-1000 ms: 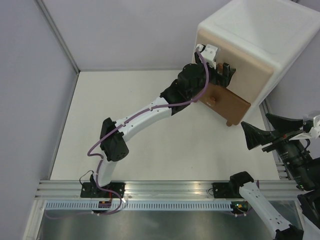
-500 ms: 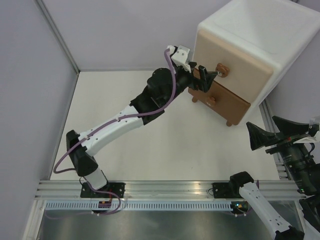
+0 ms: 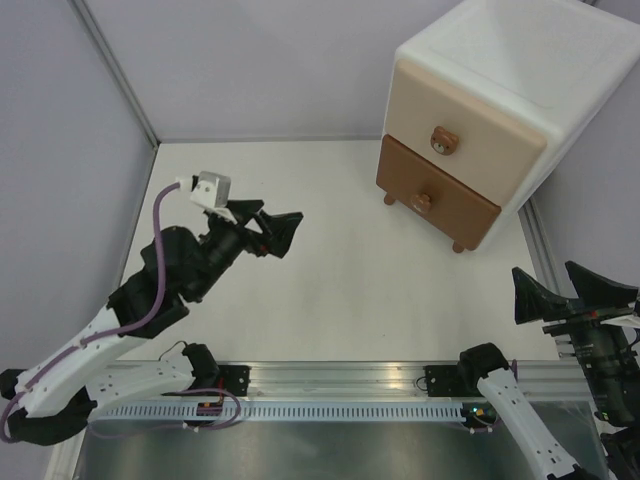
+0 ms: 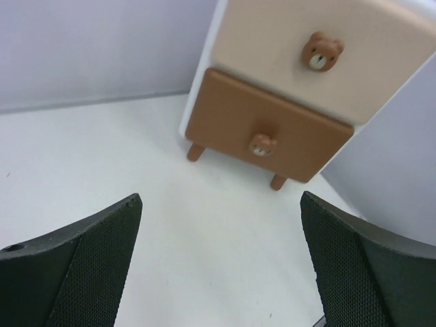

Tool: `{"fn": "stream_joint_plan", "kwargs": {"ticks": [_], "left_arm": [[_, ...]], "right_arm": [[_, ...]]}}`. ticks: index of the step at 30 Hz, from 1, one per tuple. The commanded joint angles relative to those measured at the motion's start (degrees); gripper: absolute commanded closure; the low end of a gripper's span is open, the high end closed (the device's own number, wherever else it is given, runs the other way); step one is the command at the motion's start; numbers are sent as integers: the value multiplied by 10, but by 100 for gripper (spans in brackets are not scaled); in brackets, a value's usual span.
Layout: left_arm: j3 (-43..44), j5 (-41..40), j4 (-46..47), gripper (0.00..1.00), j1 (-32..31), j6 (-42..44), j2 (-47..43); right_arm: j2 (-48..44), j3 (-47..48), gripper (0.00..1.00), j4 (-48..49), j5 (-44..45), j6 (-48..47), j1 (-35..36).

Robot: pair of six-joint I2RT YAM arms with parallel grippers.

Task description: Place and organize the shoes in the shoe cabinet

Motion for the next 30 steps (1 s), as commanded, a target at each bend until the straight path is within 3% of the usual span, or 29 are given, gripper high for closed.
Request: {"fn": "stream_joint_plan", "kwargs": {"ticks": [1, 6, 12, 21, 30], "left_arm": [[-70, -70, -130, 0, 2, -48, -105], [-124, -107, -232, 0, 2, -95, -225], [-180, -124, -277, 0, 1, -114, -312], [-252, -127, -292, 0, 1, -139, -368], [-267, -142, -299, 0, 2, -149, -370]], "right_arm": [[-28, -18, 2, -29, 37, 15, 3], [-79, -55, 2, -47, 56, 30, 3], [-117, -102, 2, -55, 49, 62, 3], [-129, -127, 2, -56, 53, 63, 3], [-121, -141, 2, -38, 49, 66, 3]]}}
